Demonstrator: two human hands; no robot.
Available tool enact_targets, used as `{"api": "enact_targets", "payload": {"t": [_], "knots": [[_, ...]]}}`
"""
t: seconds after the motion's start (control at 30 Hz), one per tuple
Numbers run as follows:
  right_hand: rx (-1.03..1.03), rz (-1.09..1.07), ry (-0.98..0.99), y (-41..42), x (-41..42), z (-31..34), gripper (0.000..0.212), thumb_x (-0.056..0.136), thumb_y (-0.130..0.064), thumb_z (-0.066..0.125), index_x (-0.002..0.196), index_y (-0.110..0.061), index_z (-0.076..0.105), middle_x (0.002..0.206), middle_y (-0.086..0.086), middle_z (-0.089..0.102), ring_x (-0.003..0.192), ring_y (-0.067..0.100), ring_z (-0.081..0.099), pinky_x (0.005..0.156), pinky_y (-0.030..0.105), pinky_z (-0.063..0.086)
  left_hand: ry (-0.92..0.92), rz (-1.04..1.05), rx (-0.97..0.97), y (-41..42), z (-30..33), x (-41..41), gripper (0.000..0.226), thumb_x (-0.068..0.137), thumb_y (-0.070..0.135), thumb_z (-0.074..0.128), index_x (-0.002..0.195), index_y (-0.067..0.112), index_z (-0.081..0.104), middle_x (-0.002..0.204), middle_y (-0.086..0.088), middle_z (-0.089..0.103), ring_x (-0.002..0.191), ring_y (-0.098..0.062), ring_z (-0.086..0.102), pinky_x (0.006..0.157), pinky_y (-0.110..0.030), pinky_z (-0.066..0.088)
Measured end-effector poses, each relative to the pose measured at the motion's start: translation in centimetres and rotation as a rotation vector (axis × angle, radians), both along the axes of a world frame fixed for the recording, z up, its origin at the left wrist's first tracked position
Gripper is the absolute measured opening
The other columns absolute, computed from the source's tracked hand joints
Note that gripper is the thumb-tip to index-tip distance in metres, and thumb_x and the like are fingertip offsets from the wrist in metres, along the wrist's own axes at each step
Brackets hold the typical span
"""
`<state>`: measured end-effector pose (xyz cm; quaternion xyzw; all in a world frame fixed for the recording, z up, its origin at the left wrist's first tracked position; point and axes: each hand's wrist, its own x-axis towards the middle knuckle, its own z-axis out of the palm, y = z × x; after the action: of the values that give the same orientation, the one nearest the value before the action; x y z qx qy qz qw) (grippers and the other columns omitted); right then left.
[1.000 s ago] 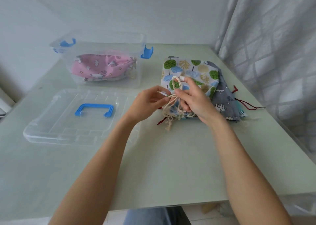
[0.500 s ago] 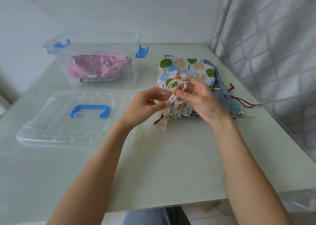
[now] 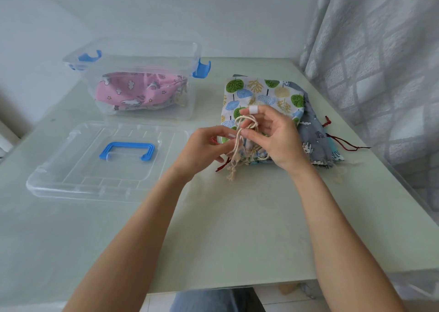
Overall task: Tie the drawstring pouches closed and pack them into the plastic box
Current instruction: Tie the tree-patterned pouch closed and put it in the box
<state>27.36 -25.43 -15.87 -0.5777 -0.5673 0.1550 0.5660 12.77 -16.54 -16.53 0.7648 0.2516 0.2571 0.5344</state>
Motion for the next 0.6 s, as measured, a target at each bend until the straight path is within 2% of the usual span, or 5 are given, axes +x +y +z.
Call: {"api": "enact_targets", "payload": {"t": [0.13, 0.3, 0.37, 0.5, 0.6], "knots": [[0.021, -0.019, 0.031, 0.1, -0.1, 0.0, 0.033, 0.078, 0.000, 0.071, 0.104, -0.018, 0.061, 0.088, 0.000, 0.068, 0.079, 0.006, 0.067, 0.078, 0.022, 0.053, -0.038, 0.040, 0.008, -0.1, -0.3, 0.4, 0.009, 0.084, 0.016, 0.067, 0.080, 0.025, 0.068, 0.064, 0.013, 0.064, 0.062, -0.003, 0.055, 0.060, -0.011, 0.043], [0.022, 0.006, 0.096, 0.4, -0.4, -0.2, 0.028, 0.081, -0.002, 0.068, 0.100, -0.023, 0.063, 0.089, -0.003, 0.070, 0.086, 0.011, 0.068, 0.079, 0.023, 0.054, -0.084, 0.106, 0.053, 0.1, -0.6, 0.5, 0.011, 0.083, 0.017, 0.067, 0.075, 0.024, 0.069, 0.072, 0.003, 0.068, 0.066, -0.008, 0.060, 0.069, -0.028, 0.049], [0.041, -0.026, 0.203, 0.4, -0.2, -0.3, 0.022, 0.084, -0.003, 0.064, 0.100, -0.018, 0.065, 0.087, -0.006, 0.073, 0.088, 0.012, 0.070, 0.078, 0.024, 0.055, -0.153, 0.149, -0.029, 0.6, -0.5, 0.2, 0.011, 0.086, 0.016, 0.065, 0.076, 0.019, 0.067, 0.082, -0.004, 0.071, 0.069, -0.010, 0.063, 0.070, -0.026, 0.053], [0.040, -0.149, 0.345, 0.1, 0.9, -0.6, 0.017, 0.088, -0.004, 0.060, 0.102, -0.010, 0.065, 0.083, -0.008, 0.074, 0.086, 0.013, 0.070, 0.073, 0.020, 0.054, -0.401, 0.209, -0.269, 1.4, -0.3, -0.1, 0.016, 0.094, 0.015, 0.052, 0.079, 0.014, 0.059, 0.105, 0.001, 0.069, 0.099, -0.009, 0.064, 0.093, -0.027, 0.047], [0.054, -0.204, 0.477, -0.4, 1.3, -0.5, 0.011, 0.088, -0.009, 0.060, 0.098, -0.009, 0.066, 0.080, -0.004, 0.074, 0.079, 0.015, 0.071, 0.067, 0.019, 0.054, -0.704, 0.152, -0.570, 1.7, 0.2, -0.1, 0.022, 0.100, 0.014, 0.035, 0.082, 0.012, 0.048, 0.098, -0.002, 0.072, 0.103, -0.016, 0.065, 0.098, -0.031, 0.047]]}}
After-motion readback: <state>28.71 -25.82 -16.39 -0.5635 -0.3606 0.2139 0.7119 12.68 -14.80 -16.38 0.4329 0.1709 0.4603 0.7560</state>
